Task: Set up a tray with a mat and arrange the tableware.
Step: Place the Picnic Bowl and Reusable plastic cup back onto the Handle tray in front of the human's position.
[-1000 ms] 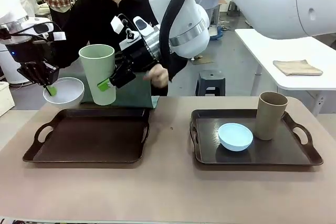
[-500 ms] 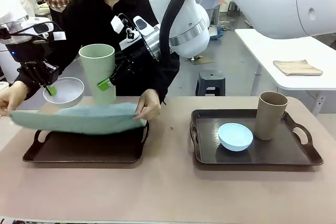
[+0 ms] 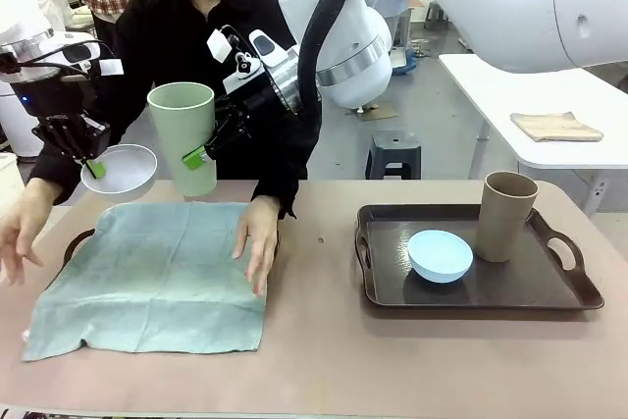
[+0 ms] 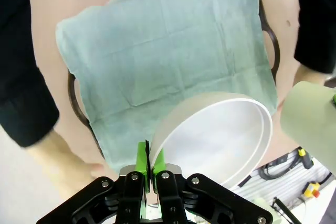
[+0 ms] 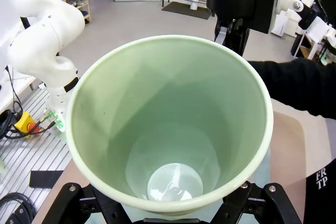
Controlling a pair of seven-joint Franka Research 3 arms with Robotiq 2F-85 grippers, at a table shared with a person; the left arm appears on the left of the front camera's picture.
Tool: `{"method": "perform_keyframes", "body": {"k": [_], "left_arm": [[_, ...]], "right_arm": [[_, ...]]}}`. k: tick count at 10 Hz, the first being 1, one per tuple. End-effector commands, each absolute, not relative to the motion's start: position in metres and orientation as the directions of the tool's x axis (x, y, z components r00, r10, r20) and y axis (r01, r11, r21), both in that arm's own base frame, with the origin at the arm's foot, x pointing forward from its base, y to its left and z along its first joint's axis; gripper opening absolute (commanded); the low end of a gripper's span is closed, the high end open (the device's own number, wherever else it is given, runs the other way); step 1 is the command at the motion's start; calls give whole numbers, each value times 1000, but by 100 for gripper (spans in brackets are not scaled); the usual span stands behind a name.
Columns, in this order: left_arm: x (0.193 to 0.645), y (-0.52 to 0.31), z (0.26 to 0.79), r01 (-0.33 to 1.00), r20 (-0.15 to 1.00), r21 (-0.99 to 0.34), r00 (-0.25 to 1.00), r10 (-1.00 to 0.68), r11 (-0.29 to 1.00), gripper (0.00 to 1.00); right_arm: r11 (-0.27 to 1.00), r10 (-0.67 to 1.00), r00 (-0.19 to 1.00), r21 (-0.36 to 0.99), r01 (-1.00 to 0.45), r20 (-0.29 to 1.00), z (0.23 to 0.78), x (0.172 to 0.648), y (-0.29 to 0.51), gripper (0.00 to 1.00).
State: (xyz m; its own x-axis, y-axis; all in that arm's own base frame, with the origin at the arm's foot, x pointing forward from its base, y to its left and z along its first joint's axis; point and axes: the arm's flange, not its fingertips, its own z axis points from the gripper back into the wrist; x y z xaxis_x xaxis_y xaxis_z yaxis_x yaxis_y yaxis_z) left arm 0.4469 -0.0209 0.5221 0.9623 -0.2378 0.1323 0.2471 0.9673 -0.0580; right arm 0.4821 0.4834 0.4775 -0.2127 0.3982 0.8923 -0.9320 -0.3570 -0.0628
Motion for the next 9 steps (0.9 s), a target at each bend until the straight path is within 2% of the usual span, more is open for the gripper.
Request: {"method": "perform_keyframes", "body": {"k": [1, 9], "left_arm": [[447, -20, 524, 263, 141, -63, 957, -252, 963, 0], [447, -20, 524, 263, 141, -63, 957, -252, 963, 0]], "right_arm": [[-365, 391, -214, -63, -929, 895, 479, 482, 483, 24], [-365, 391, -214, -63, -929, 895, 479, 482, 483, 24]]}}
